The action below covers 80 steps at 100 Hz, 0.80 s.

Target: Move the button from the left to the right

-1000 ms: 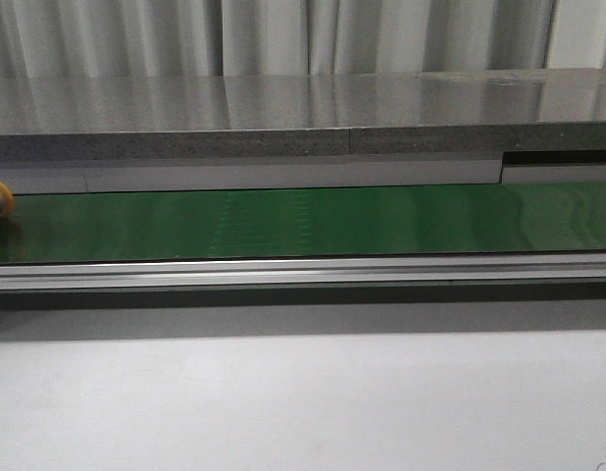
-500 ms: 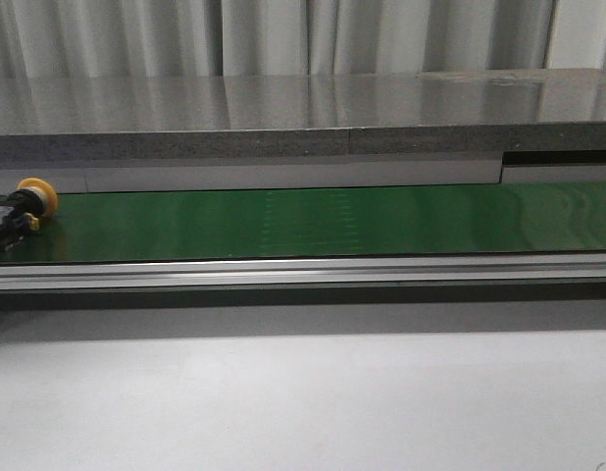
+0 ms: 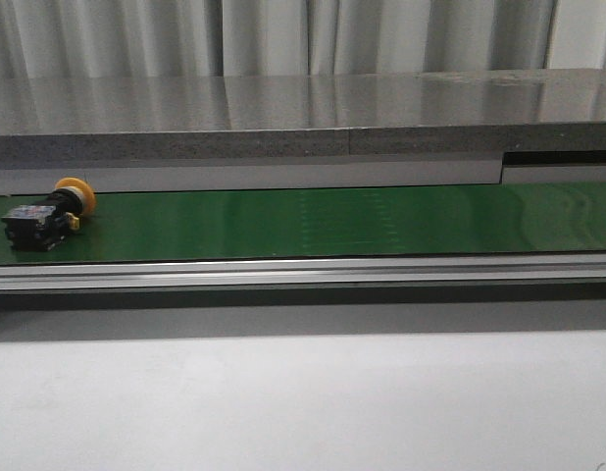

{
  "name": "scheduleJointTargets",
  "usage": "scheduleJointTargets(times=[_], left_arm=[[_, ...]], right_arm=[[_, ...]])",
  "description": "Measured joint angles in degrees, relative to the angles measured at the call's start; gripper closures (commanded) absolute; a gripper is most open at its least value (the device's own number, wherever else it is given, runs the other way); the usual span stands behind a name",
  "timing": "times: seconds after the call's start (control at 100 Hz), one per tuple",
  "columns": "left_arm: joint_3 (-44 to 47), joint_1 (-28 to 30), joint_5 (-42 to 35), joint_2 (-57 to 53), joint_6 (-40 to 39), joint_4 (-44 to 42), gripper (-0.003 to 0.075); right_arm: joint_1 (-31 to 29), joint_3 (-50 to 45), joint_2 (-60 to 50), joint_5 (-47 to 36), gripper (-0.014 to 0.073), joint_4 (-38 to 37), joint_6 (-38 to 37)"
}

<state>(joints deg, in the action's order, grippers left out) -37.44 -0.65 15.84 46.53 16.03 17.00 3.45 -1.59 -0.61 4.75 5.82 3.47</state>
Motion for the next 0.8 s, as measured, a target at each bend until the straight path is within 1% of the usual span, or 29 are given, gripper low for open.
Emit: scheduleJointTargets(times=[0.14,0.49,0.65,0.8], left_arm=[[7.12,0.0,-2.13,-9.26,0.0,0.0,0.0069],[20.47,0.0,-3.07,-28.93,0.0,0.12,0.0069],[22.51,0.0,-3.53,-34.56,0.0,0.12,0.0069],[22.56,0.0,-4.18,-35.5,0.0,0.12,0.0069]], right_arm=[[0.0,0.0,0.0,0.0,0.066,0.0,0.0],[0.0,0.0,0.0,0.0,0.066,0.0,0.0],[0.0,0.0,0.0,0.0,0.066,0.0,0.0],[0.0,0.0,0.0,0.0,0.066,0.0,0.0]])
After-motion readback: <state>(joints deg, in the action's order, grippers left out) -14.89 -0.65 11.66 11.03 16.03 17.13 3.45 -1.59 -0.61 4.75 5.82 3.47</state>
